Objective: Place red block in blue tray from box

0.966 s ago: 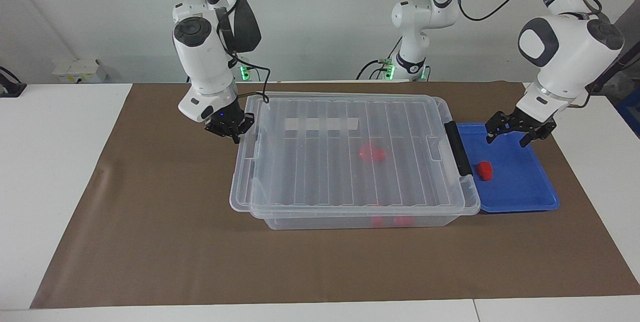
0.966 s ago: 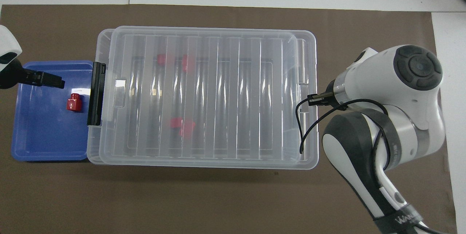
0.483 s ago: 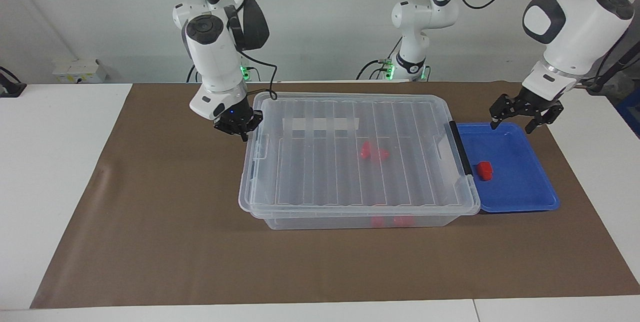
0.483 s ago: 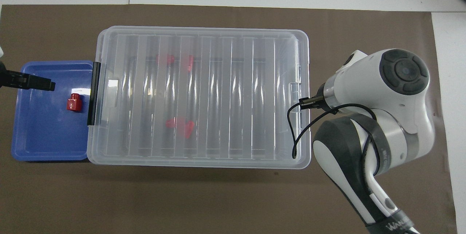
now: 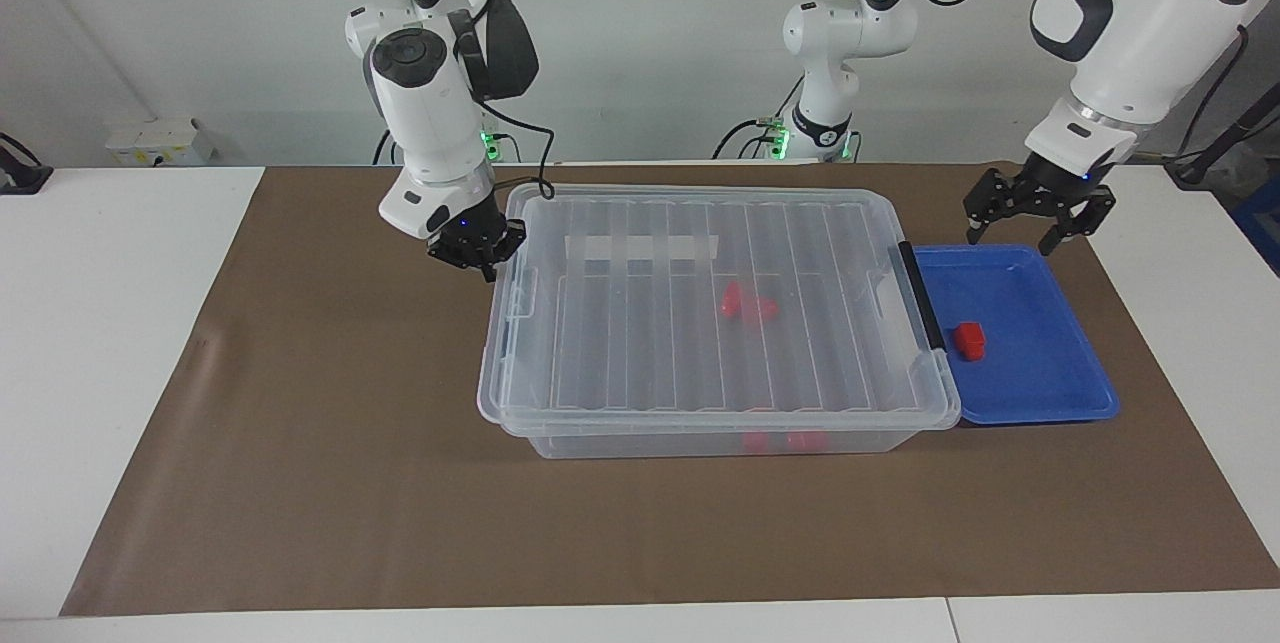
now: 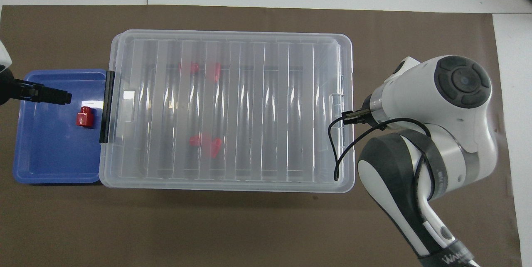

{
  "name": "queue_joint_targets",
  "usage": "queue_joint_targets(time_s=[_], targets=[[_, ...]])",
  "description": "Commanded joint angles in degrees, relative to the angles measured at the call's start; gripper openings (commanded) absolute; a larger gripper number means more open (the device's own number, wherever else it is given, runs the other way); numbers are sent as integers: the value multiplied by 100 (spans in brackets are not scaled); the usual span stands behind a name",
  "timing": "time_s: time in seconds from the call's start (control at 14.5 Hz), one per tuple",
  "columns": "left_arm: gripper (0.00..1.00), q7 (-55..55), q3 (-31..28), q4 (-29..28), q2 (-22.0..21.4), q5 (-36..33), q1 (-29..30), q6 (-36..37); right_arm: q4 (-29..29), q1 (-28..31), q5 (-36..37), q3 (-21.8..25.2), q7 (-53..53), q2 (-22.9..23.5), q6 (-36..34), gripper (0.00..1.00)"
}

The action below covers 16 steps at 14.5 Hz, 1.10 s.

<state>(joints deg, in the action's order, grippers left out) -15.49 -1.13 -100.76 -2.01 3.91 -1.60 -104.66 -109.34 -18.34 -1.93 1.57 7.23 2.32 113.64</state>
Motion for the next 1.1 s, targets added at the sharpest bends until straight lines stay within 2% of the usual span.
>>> queue_joint_targets(time_s=[0.0, 0.07, 0.14, 0.21, 0.28, 0.48, 0.55, 0.69, 1.03], targets=[[100, 301, 104, 91, -282, -144, -112, 419, 105, 94, -106, 44, 121, -205, -210, 3], [100, 336, 122, 248, -274, -144, -121, 655, 97, 164, -97, 71, 130, -275, -237, 29], [100, 337, 166, 337, -274, -144, -121, 858, 97, 330, -97, 80, 138, -345, -237, 64], [100, 337, 175, 338, -274, -153, -129, 912, 97, 470, -97, 89, 139, -407, -237, 93], [100, 345, 183, 346, -256, -162, -147, 930, 97, 646, -97, 89, 139, -468, -237, 99], [100, 433, -227, 494, -64, -214, -725, 1272, 97, 1051, -88, 89, 77, -601, -254, 99], [100, 720, -343, 600, -37, -293, -988, 1342, 97, 1191, -71, 89, 68, -662, -254, 100], [100, 1493, -283, 707, -19, -303, -1087, 1343, 193, 1368, 17, 106, 68, -767, -429, 100], [100, 1611, -300, 636, -194, -303, -1053, 1334, 1105, 1667, 219, 106, 51, -610, -1316, 100]])
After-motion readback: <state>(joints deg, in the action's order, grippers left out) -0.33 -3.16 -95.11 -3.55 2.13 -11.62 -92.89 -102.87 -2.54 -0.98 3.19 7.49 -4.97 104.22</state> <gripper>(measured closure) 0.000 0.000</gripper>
